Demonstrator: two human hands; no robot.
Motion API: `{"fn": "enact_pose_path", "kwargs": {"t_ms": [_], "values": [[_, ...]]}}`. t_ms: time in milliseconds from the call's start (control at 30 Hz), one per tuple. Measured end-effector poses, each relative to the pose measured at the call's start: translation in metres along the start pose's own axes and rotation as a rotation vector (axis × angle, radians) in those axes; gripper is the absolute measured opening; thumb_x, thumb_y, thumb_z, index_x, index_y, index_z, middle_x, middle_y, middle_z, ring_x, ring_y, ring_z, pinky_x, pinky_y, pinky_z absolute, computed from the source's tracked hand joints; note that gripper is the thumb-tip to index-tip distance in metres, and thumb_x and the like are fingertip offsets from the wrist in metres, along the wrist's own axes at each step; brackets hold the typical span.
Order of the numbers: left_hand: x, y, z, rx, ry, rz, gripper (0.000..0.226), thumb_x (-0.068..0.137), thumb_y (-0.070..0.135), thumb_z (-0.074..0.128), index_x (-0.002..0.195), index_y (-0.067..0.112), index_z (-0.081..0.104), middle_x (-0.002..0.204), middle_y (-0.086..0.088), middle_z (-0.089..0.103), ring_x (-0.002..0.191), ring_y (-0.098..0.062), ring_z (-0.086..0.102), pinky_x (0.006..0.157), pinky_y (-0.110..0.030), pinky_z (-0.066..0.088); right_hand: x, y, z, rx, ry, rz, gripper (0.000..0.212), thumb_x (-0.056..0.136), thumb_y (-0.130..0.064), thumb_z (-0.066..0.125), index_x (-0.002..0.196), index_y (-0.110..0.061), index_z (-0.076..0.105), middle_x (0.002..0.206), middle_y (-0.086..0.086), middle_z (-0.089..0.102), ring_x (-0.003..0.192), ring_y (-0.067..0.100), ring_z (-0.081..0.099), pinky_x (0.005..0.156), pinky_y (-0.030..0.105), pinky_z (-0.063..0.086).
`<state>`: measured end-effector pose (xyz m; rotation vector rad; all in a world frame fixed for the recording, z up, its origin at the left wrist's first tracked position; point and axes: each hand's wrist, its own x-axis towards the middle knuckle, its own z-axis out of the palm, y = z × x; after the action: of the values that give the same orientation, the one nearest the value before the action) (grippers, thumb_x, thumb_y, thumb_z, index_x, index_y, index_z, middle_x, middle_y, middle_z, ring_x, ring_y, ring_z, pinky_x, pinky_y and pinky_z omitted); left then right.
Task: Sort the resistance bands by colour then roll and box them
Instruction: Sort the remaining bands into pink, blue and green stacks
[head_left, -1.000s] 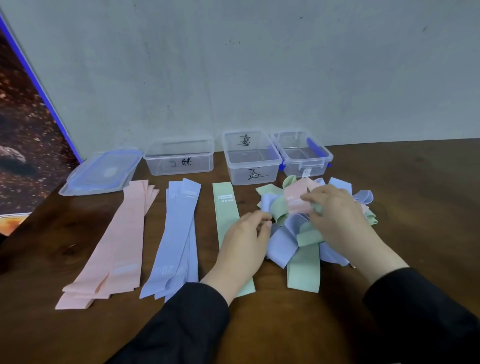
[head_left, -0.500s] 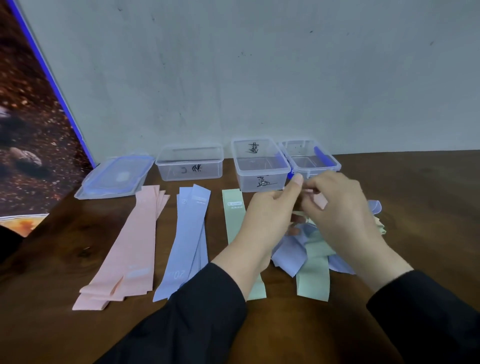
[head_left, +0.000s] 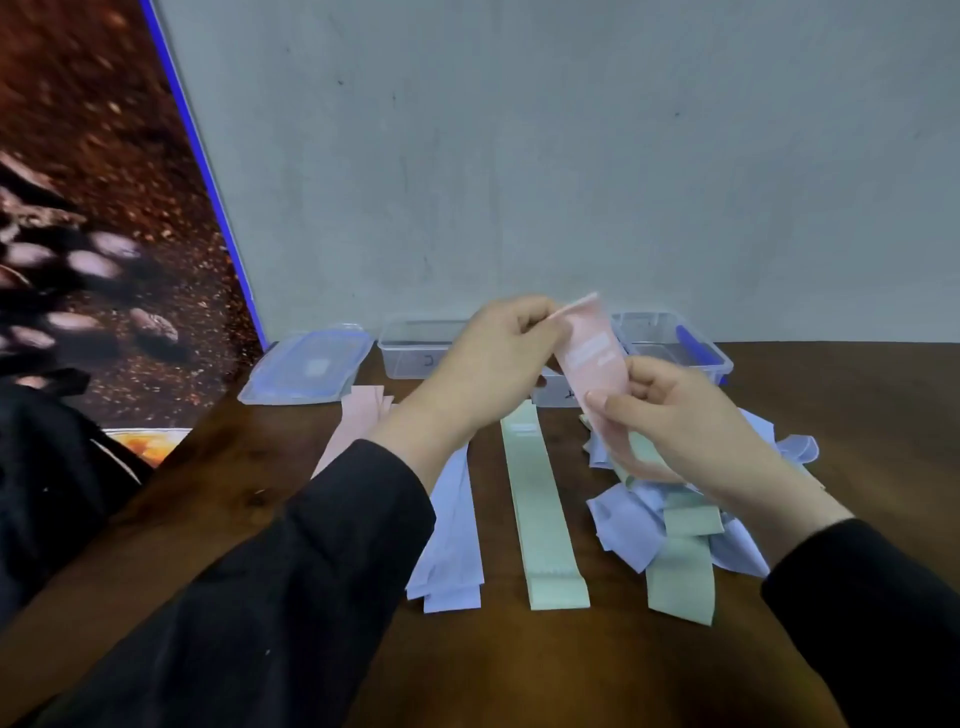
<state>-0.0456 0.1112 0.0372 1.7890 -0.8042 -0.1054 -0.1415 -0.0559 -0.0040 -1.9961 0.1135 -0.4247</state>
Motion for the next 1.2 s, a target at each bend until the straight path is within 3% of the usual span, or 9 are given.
{"fn": "enact_pose_path", "kwargs": {"t_ms": [267,400,500,633,833,967,1067,1133,1200], "values": [[0.010,0.011,-0.108,0.107,0.342,0.082,0.020,0.096,0.019,0.057,0.079,0.016,0.068,0.066,0.003,0.064,0.063,-0.012,0.057,0.059,-0.028,0.042,0.016,-0.027,0.076,0.447,-0.165,0.053,0.039,0.095,-0.025,0.064,0.091,0.012,0.056,0.086,0.016,0.063,0.082,0.023,0.059,0.084,0.045,0.058],[0.007,-0.004,-0.149,0.171,0.459,-0.007,0.021,0.096,0.019,0.060,0.076,0.016,0.067,0.059,0.003,0.048,0.057,-0.015,0.039,0.050,-0.024,0.028,0.014,-0.037,0.133,0.361,-0.256,0.057,0.018,0.102,-0.026,0.059,0.093,-0.013,0.068,0.083,0.005,0.072,0.073,0.013,0.062,0.072,0.036,0.050],[0.004,-0.023,-0.172,0.166,0.473,-0.086,0.016,0.095,0.017,0.060,0.085,0.009,0.070,0.061,0.001,0.054,0.048,-0.015,0.046,0.049,-0.025,0.036,0.011,-0.033,0.172,0.355,-0.291,0.096,0.013,0.103,-0.022,0.057,0.105,-0.016,0.068,0.093,0.015,0.072,0.078,0.021,0.065,0.079,0.040,0.058],[-0.001,-0.052,-0.184,0.202,0.428,-0.144,0.013,0.096,0.017,0.061,0.090,0.011,0.071,0.073,0.001,0.064,0.049,-0.012,0.056,0.051,-0.027,0.048,0.007,-0.027,0.210,0.240,-0.290,0.152,0.015,0.104,-0.029,0.051,0.104,-0.025,0.065,0.109,-0.007,0.069,0.103,0.011,0.064,0.090,0.032,0.052],[0.007,-0.078,-0.198,0.176,0.471,-0.146,0.013,0.095,0.014,0.060,0.090,0.010,0.071,0.082,-0.006,0.068,0.055,-0.012,0.059,0.052,-0.029,0.049,0.011,-0.020,0.234,0.325,-0.276,0.258,0.014,0.105,-0.036,0.048,0.108,-0.037,0.062,0.108,-0.014,0.069,0.105,0.010,0.066,0.093,0.042,0.058],[0.020,-0.093,-0.206,0.172,0.481,-0.163,0.014,0.096,0.012,0.059,0.089,0.012,0.070,0.079,-0.004,0.066,0.054,-0.012,0.059,0.052,-0.027,0.050,0.010,-0.016,0.237,0.200,-0.362,0.261,0.026,0.101,-0.031,0.059,0.122,-0.043,0.052,0.111,-0.026,0.065,0.099,0.000,0.065,0.073,0.018,0.055],[0.033,-0.114,-0.205,0.215,0.438,-0.222,0.012,0.095,0.011,0.059,0.094,0.012,0.070,0.080,-0.005,0.067,0.054,-0.012,0.059,0.055,-0.028,0.050,0.010,-0.015,0.238,0.093,-0.394,0.241,0.038,0.100,-0.028,0.063,0.133,-0.042,0.048,0.122,-0.022,0.062,0.108,0.003,0.062,0.077,0.018,0.055],[0.041,-0.131,-0.200,0.275,0.362,-0.298,0.019,0.094,0.011,0.056,0.106,0.014,0.071,0.093,-0.008,0.072,0.066,-0.016,0.066,0.064,-0.032,0.055,0.009,-0.015,0.240,-0.116,-0.416,0.190,0.038,0.100,-0.029,0.062,0.136,-0.036,0.051,0.123,-0.014,0.065,0.110,0.010,0.063,0.083,0.023,0.056],[0.041,-0.145,-0.189,0.381,0.255,-0.370,0.037,0.095,0.011,0.055,0.130,0.018,0.063,0.116,-0.007,0.069,0.093,-0.022,0.069,0.080,-0.031,0.054,0.007,-0.017,0.240,-0.527,-0.436,0.080,0.024,0.099,-0.034,0.059,0.121,-0.025,0.057,0.103,-0.004,0.066,0.097,0.016,0.065,0.070,0.021,0.050]]}}
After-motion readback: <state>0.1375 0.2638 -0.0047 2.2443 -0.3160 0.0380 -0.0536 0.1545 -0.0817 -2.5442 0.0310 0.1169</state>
